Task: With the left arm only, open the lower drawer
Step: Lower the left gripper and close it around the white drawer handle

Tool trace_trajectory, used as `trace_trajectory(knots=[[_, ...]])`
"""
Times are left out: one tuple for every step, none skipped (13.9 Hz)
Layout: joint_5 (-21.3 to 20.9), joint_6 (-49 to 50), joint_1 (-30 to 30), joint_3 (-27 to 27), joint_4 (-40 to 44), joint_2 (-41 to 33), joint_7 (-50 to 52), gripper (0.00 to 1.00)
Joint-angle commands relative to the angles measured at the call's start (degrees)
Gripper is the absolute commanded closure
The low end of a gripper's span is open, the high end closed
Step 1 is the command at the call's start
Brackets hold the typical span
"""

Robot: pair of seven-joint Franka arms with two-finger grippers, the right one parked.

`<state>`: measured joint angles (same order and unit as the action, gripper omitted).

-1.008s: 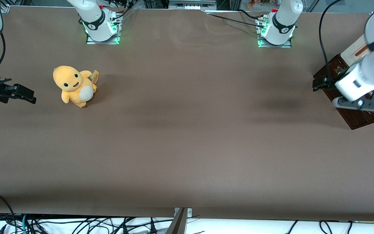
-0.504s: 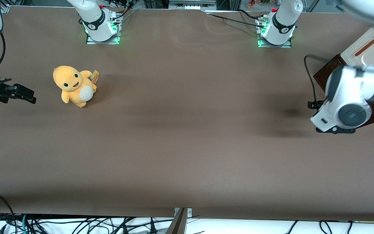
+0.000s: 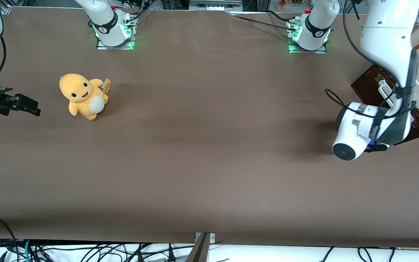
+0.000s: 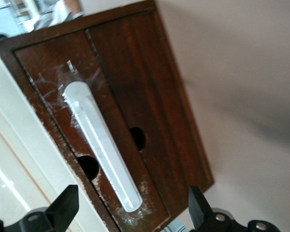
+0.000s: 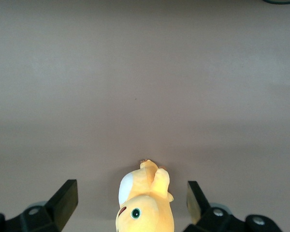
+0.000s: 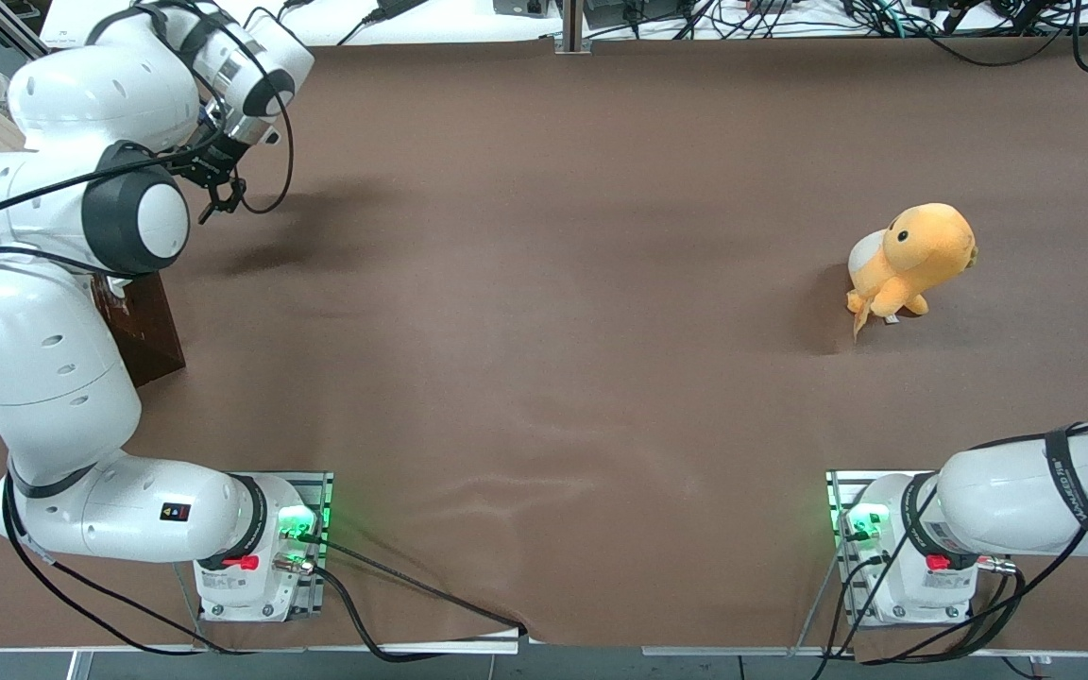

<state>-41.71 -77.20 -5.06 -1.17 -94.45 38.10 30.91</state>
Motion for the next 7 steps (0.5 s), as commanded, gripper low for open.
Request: trace_trajectory(knots=[[-3.72,2.67,0.31,-0.23,0.84,2.15,3.7,0.0],[-4.25,2.76,0.66,-0.32,0.06,2.41,4.41,0.0],[-5.56,2.76,1.27,-0.41,-0.3,3.11,5.29,0.0],[-7.49,2.76,2.06,-0.32,-0.39,3.81,6.34,0.0],[-8.47,2.85,2.16,-0.41,-0.47,4.08,6.44,0.0],[-9.7,2.85,2.59,-0.41,-0.47,4.69,6.44,0.0],[-10.93,3.02,3.03,-0.41,-0.47,5.4,6.61,0.0]])
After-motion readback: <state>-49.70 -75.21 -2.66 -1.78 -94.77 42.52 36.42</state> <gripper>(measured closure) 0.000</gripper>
